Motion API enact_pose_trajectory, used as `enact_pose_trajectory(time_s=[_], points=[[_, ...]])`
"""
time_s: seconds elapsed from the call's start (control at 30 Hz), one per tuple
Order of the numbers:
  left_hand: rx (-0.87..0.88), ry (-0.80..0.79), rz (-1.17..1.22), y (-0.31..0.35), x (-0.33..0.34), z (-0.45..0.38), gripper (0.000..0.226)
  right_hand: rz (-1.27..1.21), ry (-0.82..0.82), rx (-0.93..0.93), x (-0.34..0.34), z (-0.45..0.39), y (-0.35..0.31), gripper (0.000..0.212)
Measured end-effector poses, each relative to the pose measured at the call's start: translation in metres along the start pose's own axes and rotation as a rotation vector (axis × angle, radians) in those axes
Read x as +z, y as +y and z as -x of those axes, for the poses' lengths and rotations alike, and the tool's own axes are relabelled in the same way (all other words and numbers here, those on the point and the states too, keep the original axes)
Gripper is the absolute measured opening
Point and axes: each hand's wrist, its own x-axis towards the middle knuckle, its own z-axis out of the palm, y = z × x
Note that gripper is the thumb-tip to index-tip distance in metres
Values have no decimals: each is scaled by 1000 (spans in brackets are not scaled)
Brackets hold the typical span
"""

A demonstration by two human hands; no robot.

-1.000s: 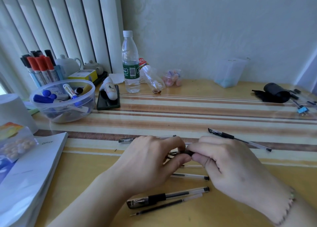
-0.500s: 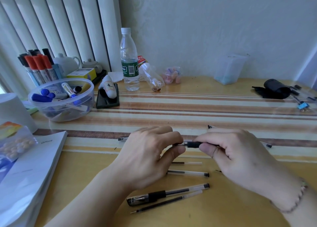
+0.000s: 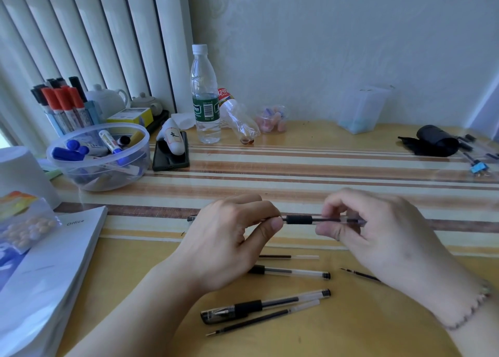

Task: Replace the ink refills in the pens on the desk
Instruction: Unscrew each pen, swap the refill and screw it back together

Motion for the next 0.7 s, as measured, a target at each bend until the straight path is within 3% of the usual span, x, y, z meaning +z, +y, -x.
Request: enact_pose_trajectory(time_s=[0.23,0.5,0.7], points=[[-18,12,23,-2,-1,-1,23,-110,-20,-30,0,-1,-1,34],[-21,38,83,-1,-1,-2,21,-22,20,-19,-1,0,-5,21],[-51,152,186,2,-1,-3,8,-48,31,-29,-3,0,-8,20]])
